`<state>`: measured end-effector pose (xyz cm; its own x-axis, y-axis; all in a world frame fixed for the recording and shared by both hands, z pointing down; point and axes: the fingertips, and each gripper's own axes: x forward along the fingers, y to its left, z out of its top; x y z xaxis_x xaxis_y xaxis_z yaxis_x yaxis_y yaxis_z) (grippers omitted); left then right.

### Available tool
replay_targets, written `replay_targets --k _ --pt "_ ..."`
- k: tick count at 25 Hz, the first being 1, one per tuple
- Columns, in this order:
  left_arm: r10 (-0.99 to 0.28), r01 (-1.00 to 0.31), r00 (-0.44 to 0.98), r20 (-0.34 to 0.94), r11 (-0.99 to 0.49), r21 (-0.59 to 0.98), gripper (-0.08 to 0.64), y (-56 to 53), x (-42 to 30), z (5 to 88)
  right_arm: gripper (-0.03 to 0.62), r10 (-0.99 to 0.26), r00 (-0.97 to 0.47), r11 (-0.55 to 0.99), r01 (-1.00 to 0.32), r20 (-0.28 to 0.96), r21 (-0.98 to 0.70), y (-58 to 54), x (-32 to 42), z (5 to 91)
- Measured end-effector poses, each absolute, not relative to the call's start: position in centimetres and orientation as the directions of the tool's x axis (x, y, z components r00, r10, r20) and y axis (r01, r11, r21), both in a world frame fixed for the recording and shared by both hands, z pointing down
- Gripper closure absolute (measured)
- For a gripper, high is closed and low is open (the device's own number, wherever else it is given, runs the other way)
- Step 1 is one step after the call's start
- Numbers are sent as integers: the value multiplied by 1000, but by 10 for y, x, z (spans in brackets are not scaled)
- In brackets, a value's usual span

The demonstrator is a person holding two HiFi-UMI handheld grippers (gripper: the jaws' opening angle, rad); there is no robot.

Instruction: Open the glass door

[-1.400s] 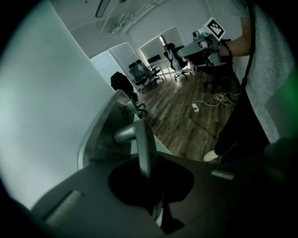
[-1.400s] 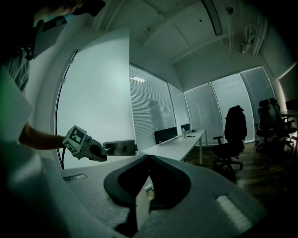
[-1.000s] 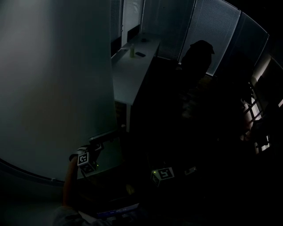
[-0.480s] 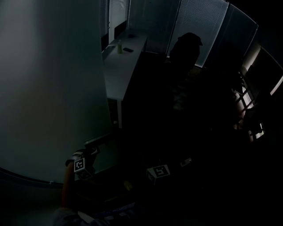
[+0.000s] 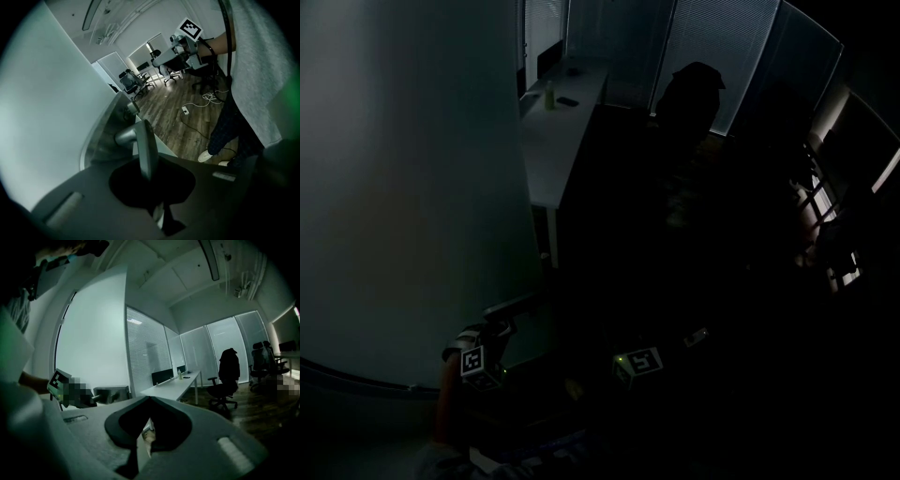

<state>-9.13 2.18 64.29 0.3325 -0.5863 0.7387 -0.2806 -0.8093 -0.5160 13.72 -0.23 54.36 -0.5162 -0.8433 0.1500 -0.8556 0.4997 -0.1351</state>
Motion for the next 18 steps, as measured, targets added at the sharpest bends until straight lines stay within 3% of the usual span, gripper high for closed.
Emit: replay_targets --k 18 --pt "-572 -229 366 734 -820 -525 558 47 -84 641 590 -872 -457 435 -888 176 -149 29 143 553"
